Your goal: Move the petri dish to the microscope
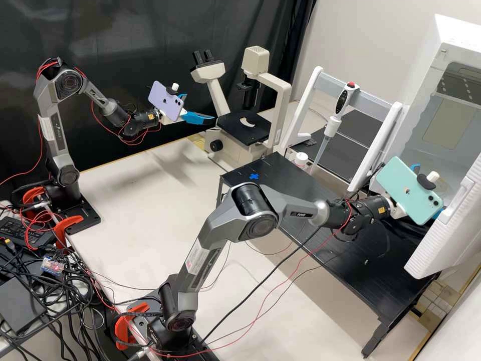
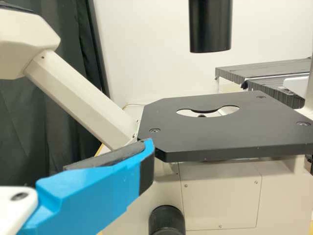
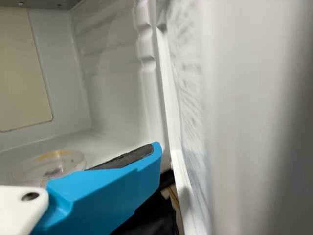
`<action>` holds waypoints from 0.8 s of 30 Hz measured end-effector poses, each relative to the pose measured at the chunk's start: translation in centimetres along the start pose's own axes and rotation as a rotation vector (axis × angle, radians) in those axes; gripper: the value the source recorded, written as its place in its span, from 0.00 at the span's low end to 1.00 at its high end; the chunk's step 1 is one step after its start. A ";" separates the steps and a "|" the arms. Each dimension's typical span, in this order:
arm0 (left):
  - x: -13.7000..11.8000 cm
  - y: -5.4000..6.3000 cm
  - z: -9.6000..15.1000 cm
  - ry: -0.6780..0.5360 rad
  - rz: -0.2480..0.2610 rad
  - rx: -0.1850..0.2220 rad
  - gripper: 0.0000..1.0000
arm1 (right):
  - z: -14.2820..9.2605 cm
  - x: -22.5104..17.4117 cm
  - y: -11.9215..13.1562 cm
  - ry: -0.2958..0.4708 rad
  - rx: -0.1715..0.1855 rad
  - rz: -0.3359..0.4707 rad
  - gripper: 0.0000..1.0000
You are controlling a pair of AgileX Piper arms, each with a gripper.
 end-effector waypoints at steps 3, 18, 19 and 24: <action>0.0 0.0 0.0 0.000 0.000 0.000 1.00 | 0.0 0.9 -0.1 0.006 0.002 -0.006 1.00; 0.0 0.0 0.0 0.000 0.000 0.000 1.00 | -1.0 2.8 -2.0 0.053 -0.056 -0.084 1.00; 0.0 0.0 0.0 0.000 0.000 0.000 1.00 | -0.9 3.0 -2.2 0.054 -0.061 -0.089 1.00; 0.0 0.0 0.0 0.000 0.000 0.000 1.00 | -1.2 3.7 -2.6 0.054 -0.069 -0.097 1.00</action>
